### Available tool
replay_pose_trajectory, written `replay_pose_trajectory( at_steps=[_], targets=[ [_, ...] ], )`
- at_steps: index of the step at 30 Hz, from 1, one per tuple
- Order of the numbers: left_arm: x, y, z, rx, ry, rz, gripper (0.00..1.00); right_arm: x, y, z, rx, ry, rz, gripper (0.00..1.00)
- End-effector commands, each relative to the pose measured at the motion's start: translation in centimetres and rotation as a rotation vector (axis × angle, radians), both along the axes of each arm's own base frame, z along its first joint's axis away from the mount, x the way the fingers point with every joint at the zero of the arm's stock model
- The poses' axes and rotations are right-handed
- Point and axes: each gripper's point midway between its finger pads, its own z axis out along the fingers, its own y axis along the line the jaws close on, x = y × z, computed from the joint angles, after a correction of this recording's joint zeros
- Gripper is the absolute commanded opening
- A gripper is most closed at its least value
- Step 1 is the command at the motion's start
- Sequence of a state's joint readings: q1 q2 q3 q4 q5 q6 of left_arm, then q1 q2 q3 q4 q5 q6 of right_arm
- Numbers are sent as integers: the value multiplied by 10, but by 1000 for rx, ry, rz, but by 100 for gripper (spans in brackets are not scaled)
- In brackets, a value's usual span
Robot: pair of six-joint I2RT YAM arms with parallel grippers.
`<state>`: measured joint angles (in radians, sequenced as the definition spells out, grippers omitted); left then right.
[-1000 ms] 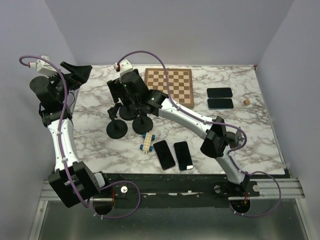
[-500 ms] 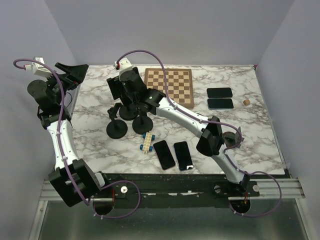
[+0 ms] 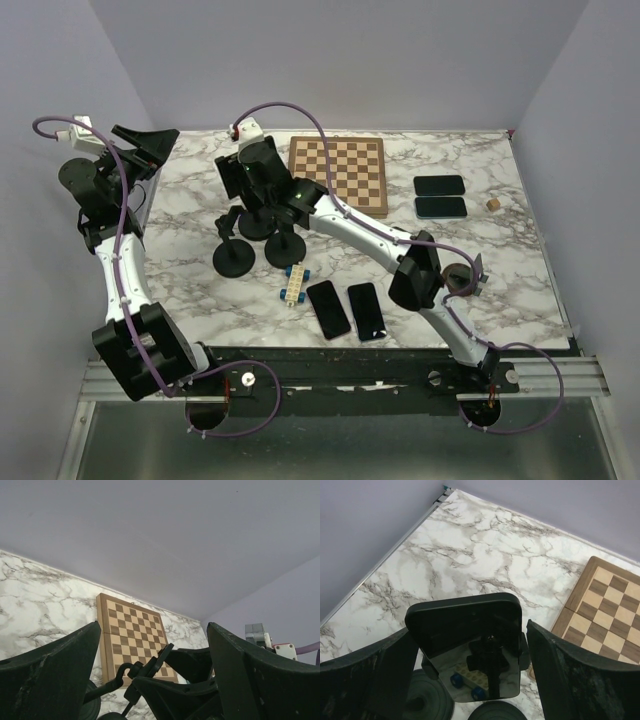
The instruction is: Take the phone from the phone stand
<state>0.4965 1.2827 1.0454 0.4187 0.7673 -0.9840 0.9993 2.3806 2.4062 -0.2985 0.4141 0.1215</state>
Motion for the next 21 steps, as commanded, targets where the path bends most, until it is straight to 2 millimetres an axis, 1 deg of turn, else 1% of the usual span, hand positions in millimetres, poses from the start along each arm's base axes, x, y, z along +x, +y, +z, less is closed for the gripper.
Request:
replay_pose_trajectory(
  at_steps=[1, 3, 6, 8, 10, 11, 12, 13, 14, 16, 17, 18, 21],
  targets=[
    [-2, -2, 4, 2, -24, -28, 94, 9, 6, -1, 16, -25, -7, 88],
    [-2, -2, 2, -3, -21, -32, 94, 9, 6, -1, 17, -22, -5, 79],
    [0, -6, 0, 1, -14, -37, 94, 9, 6, 0, 30, -12, 1, 62],
    [3, -13, -5, 30, 16, -30, 94, 7, 6, 2, 58, 12, 12, 48],
    [5, -26, -11, 79, 59, -27, 94, 6, 6, 2, 86, 38, 25, 33],
    [5, -30, -11, 109, 68, -22, 94, 6, 5, 0, 90, 45, 28, 28],
    [2, -35, -12, 124, 73, -24, 93, 6, 3, -2, 92, 52, 23, 20],
    [-2, -35, -12, 143, 68, -14, 93, 6, 2, -1, 93, 57, 22, 15],
    [-7, -35, -14, 151, 76, 5, 93, 5, 1, -1, 98, 67, 22, 11],
    [-19, -27, -26, 168, 134, 63, 93, 4, -2, 1, 108, 77, 30, 4],
    [-23, -24, -28, 186, 146, 87, 93, 4, -4, 3, 111, 75, 31, 2],
    [-30, -24, -37, 191, 180, 91, 93, 5, -5, 1, 110, 77, 28, 1],
    [-38, -28, -50, 230, 218, 62, 93, 7, -11, -2, 118, 104, 29, 1]
  ],
)
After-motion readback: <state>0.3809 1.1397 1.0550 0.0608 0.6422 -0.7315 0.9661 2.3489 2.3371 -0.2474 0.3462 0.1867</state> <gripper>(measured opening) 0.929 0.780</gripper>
